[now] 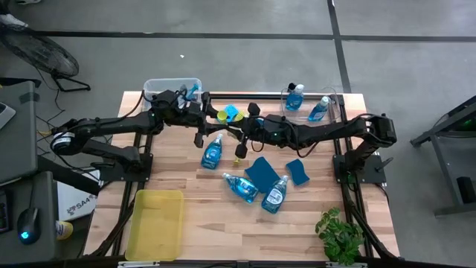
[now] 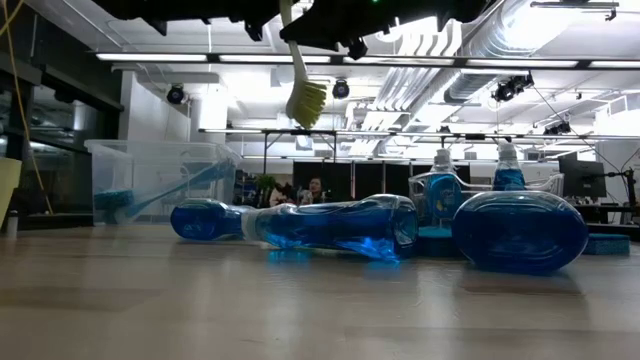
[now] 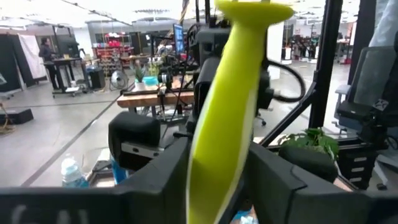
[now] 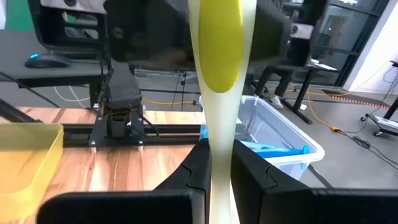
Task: Pick & Place Kitchen Sink Supplies
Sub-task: Put the bottom yellow and green dish brush into the white transparent bin
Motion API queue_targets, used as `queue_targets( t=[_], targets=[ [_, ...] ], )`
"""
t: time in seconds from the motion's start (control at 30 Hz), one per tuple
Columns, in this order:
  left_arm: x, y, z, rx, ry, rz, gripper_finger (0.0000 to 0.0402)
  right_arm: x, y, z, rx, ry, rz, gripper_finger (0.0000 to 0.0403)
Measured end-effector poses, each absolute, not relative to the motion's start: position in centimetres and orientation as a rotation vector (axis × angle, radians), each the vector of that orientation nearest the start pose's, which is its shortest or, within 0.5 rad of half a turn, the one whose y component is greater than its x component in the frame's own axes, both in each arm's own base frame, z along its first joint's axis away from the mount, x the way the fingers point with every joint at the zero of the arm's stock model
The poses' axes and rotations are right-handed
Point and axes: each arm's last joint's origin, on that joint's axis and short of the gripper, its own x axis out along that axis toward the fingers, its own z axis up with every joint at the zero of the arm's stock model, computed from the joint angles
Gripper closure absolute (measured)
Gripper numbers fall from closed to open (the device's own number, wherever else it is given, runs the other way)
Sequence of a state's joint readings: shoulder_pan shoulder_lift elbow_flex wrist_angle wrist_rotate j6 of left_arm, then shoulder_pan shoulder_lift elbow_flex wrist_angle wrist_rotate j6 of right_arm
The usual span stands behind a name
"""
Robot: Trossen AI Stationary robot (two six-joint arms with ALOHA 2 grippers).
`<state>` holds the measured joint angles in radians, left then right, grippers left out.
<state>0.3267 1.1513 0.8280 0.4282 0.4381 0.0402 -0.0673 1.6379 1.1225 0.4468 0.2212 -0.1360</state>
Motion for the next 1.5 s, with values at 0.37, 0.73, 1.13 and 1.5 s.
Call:
queue_targets(
  t=[0.37,0.73,1.13,1.5],
  targets=[
    [24.9,7.2,33.2,0.096,-0.093,-0.101,0.0304,37.5,-3.1,29.1,-0.136,0.101,-0.279,0.0372],
    [25.0,7.3,32.9,0.076,-0.071,-0.062,0.0306,37.4,-3.3,28.9,-0.153,0.129,-0.322,0.0273],
    [24.9,7.8,32.2,0.137,0.019,0.124,0.0307,36.2,-3.7,29.7,-0.169,0.190,-0.520,0.0201],
    [23.8,8.3,33.8,0.227,0.233,0.375,0.0306,34.6,-4.0,28.4,-0.170,0.415,-0.669,0.0198]
  ],
)
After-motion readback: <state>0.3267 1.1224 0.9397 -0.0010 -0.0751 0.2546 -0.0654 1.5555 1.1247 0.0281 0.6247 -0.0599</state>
